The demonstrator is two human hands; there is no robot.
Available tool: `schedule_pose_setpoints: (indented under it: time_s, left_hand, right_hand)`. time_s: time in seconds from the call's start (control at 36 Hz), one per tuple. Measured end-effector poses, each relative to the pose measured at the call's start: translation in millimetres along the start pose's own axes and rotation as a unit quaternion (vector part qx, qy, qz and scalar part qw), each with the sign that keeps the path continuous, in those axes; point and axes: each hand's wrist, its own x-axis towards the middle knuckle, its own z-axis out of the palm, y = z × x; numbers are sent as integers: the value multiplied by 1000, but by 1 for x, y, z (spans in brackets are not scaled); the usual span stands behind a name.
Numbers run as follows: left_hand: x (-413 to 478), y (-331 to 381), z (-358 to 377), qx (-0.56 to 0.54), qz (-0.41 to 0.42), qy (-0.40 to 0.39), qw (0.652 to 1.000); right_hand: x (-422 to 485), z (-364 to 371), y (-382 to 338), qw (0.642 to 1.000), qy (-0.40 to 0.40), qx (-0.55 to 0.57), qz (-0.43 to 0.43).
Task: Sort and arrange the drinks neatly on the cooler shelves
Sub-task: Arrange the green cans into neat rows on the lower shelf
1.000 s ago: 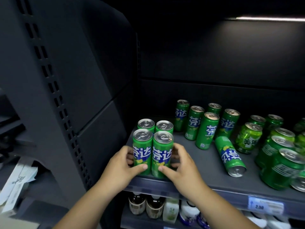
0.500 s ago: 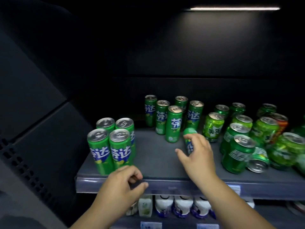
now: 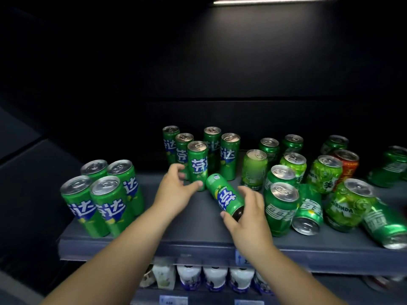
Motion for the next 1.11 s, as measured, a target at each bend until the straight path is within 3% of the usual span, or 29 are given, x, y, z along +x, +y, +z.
schedule_pose_setpoints:
  time_s: [0.19,0.42,0.67,0.78,0.92,1.0,1.11]
  left_hand:
    - [29,12,26,-10,-21,39,999]
    - [29,17,22,24,-31,42,998]
    - [11,24,-31,89,-48,-39,994]
    - [13,50,-54,127,6,-33,991]
    - [24,88,-70,329,116,-113,930]
    - [33,96,-69,383,127,-175,898]
    - [46,97,-74,403,150,-199,881]
  right_hand:
    - [-2,-8,-9,994,46,88,-53]
    - [24,-33,-34,986,23,118,-112]
    - [56,-39,-51,986,-123,28,-110]
    - [65,-43,-54,982,-157,5,-108]
    - [70,-50,-58,974,-211,-36,-68]
    - [70,-50,-60,970,-230,-66,-45]
    - [73,-47,-60,974,-216,-60,-39]
